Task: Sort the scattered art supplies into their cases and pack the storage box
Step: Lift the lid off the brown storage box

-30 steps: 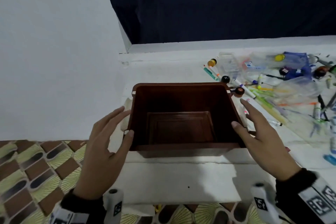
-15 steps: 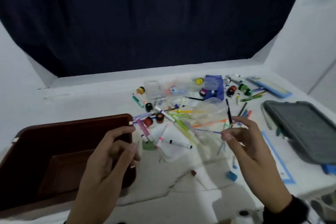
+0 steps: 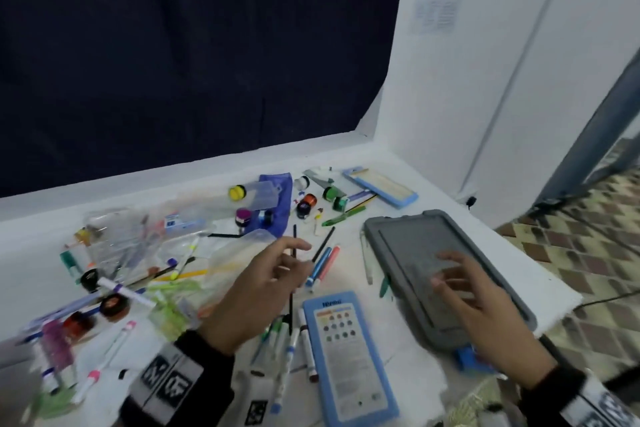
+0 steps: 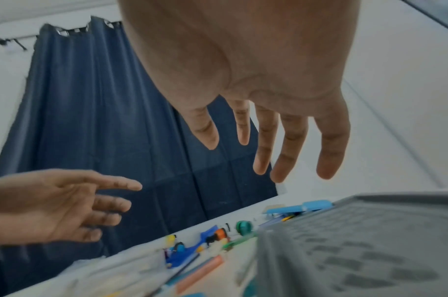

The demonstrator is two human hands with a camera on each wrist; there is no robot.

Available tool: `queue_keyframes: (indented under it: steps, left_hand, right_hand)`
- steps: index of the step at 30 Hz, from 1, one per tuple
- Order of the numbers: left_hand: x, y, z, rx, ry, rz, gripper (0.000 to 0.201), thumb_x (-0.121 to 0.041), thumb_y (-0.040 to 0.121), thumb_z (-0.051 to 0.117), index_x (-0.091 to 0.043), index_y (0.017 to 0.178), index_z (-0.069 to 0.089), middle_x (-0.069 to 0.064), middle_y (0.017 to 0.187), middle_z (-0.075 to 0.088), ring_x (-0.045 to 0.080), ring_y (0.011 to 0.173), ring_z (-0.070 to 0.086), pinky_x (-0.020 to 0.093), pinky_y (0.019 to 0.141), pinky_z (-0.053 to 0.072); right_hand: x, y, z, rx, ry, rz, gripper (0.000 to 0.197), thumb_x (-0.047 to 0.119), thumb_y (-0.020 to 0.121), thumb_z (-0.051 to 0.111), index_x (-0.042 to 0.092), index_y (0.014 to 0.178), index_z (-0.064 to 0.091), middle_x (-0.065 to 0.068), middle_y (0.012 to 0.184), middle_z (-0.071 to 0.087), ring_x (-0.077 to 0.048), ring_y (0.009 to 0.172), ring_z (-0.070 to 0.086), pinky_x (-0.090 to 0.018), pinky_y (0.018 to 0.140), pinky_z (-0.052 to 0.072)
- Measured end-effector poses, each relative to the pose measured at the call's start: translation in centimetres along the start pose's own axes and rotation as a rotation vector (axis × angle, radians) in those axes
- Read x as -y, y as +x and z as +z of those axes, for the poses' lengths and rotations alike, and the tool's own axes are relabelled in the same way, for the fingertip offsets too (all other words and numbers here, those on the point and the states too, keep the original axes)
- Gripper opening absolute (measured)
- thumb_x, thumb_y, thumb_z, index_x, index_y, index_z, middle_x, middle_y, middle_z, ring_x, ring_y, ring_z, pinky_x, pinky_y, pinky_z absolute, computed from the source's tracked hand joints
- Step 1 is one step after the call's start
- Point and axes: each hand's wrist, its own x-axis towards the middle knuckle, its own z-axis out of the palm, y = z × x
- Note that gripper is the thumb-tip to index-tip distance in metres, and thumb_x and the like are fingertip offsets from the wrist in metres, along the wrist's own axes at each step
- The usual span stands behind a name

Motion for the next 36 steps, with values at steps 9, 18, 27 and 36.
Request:
queue_keyframes:
  steps: [9, 18, 27, 36]
  left_hand:
    - [-1.0, 16.4, 7.0, 0.271, 0.337, -0.051, 0.025, -0.038, 0.096, 0.061, -0.030, 0.120, 0.056, 0.002, 0.106, 0.061, 0.020, 0.090, 0.063, 0.036, 0.080, 0.054]
    - [0.4, 26.2, 13.4, 0.477, 0.944, 0.012, 0.061, -0.045, 0.097, 0.055, -0.019, 0.149, 0.035, 0.010, 0.152, 0.039, 0.029, 0.132, 0.046, 0.038, 0.105, 0.043]
    - [0.9, 29.3, 14.6, 0.504, 1.078, -0.076, 0.047, -0.045, 0.097, 0.058, -0.017, 0.134, 0.054, 0.006, 0.139, 0.052, 0.024, 0.122, 0.053, 0.032, 0.098, 0.045]
    - [-0.6, 26.9, 12.0, 0.202, 0.669, -0.059, 0.022, -0.037, 0.104, 0.047, -0.026, 0.095, 0.064, -0.006, 0.089, 0.064, 0.009, 0.082, 0.060, 0.028, 0.070, 0.045]
  right_hand:
    - [-8.7, 8.5, -5.0, 0.090, -0.489, 0.134, 0.040, 0.042, 0.094, 0.059, 0.024, 0.128, 0.048, 0.000, 0.109, 0.060, -0.013, 0.091, 0.055, -0.024, 0.078, 0.039]
    - [-13.4, 14.7, -7.5, 0.323, -0.837, 0.322, 0.066, 0.068, 0.084, 0.057, 0.021, 0.128, 0.045, -0.005, 0.120, 0.053, -0.023, 0.104, 0.056, -0.034, 0.088, 0.046]
    - [-15.4, 18.8, -9.2, 0.506, -0.748, 0.223, 0.067, 0.066, 0.075, 0.070, 0.016, 0.113, 0.047, -0.001, 0.100, 0.059, -0.021, 0.093, 0.055, -0.032, 0.078, 0.042]
    - [-13.1, 22.3, -10.9, 0.476, -0.466, -0.033, 0.049, 0.053, 0.083, 0.070, 0.024, 0.112, 0.042, 0.000, 0.087, 0.064, -0.015, 0.075, 0.061, -0.030, 0.065, 0.051]
